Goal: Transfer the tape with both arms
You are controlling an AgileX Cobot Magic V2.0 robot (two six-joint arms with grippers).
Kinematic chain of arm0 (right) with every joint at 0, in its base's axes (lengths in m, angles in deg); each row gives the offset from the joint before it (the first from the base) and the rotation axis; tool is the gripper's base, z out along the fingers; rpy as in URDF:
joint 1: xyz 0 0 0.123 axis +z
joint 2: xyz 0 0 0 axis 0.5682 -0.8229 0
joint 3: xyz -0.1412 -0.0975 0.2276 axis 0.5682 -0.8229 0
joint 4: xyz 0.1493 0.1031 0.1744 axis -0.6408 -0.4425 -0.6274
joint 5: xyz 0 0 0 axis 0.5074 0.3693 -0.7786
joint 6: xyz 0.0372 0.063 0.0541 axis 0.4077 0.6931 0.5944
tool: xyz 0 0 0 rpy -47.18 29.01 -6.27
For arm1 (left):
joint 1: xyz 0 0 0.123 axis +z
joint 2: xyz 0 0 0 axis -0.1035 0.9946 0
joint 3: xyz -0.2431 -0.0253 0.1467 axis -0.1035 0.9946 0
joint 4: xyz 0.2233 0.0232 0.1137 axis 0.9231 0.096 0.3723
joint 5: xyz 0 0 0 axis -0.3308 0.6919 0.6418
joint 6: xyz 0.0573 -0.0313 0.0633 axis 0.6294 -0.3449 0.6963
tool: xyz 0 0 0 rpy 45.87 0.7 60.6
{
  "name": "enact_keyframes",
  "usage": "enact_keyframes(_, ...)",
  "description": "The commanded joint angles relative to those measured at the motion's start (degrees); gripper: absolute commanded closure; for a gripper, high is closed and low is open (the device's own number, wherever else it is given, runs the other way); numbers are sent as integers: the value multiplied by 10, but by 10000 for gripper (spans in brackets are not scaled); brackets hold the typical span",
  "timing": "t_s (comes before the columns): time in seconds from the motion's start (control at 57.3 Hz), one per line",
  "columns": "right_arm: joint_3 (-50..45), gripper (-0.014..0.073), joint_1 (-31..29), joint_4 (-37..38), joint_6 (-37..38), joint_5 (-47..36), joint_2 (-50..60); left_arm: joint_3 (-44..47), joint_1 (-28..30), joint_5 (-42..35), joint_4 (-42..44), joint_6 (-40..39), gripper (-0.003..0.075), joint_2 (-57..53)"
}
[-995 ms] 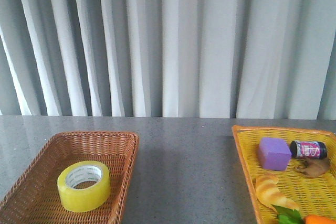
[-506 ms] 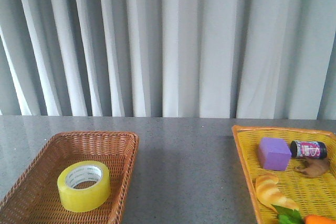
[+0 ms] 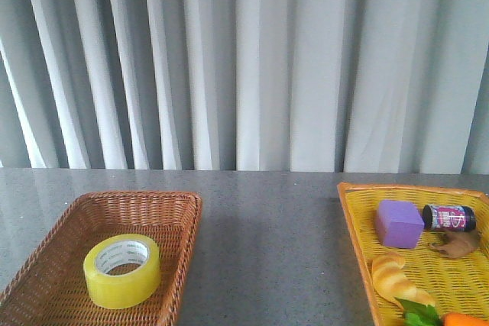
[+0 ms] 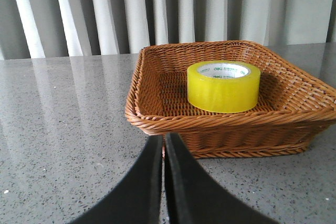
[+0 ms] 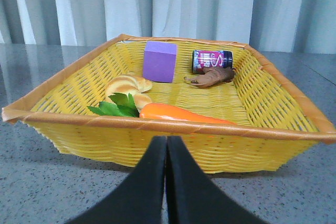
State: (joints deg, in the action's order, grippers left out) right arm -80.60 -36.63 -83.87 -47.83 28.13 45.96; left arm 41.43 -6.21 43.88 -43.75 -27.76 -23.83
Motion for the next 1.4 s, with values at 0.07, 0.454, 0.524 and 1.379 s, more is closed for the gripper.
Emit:
enact_keyframes(0.07,-2,601,-11,0,0,-43,6,-4,-4,-39,0,-1,726,-9)
enact_keyframes(0.454,-2,601,-11,-11,2,-43,6,-4,-4,-39,0,-1,726,-9)
enact_keyframes(0.524,-2,601,-11,-11,2,-43,6,-4,-4,-39,0,-1,726,-9)
enact_keyframes(1.379,-2,601,-11,-11,2,-43,6,-4,-4,-39,0,-1,726,-9)
